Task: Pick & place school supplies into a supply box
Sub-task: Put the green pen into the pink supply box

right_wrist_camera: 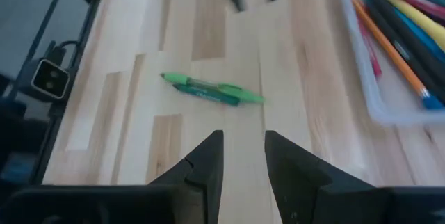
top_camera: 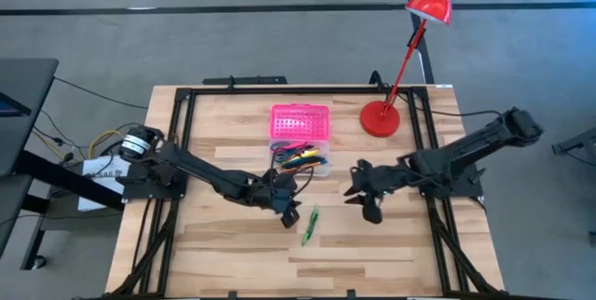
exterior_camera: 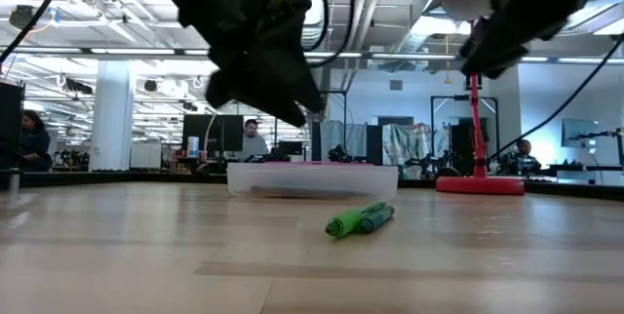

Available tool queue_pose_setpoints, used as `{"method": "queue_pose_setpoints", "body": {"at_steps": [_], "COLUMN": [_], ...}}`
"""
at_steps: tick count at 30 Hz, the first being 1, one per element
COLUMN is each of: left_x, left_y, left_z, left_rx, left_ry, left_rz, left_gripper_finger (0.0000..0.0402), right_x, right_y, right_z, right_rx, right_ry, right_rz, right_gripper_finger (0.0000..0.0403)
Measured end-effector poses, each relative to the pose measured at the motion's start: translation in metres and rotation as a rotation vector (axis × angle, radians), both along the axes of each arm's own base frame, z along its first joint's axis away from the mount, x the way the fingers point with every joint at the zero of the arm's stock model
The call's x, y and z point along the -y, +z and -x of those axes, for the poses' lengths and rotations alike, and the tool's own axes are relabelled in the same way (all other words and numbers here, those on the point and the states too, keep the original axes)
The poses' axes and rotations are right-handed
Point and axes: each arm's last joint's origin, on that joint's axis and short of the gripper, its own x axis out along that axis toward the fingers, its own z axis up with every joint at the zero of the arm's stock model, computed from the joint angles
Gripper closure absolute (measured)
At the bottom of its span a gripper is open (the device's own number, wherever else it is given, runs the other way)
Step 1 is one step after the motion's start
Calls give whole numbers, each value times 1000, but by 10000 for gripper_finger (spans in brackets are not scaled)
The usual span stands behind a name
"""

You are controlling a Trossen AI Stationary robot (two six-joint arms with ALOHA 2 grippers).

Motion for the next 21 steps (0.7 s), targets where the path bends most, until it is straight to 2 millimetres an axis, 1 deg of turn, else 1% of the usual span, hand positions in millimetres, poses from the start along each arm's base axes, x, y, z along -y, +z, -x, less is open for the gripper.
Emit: {"method": "queue_pose_setpoints", "body": {"at_steps": [5,7,9,12,17,21], "left_x": [5,8,10,12,12,13], "left_y": [-20,-29,-33,-35,-36,-38], "left_z": [-19,-24,-29,-35,-37,-37], "left_rx": [49,49,43,49,46,43], "left_ry": [-135,-164,-177,-192,-191,-175], "left_rz": [82,108,120,121,43,64], "left_gripper_finger": [245,245,245,245,245,245], "right_x": [-11,-15,-20,-25,-31,-34], "right_y": [-8,-11,-13,-19,-25,-27], "right_z": [24,33,39,47,55,60], "right_rx": [22,29,45,48,18,8], "right_ry": [-94,-122,-144,-167,-189,-186], "right_rz": [-5,2,8,24,57,83], "right_gripper_finger": [305,305,305,305,305,305]}}
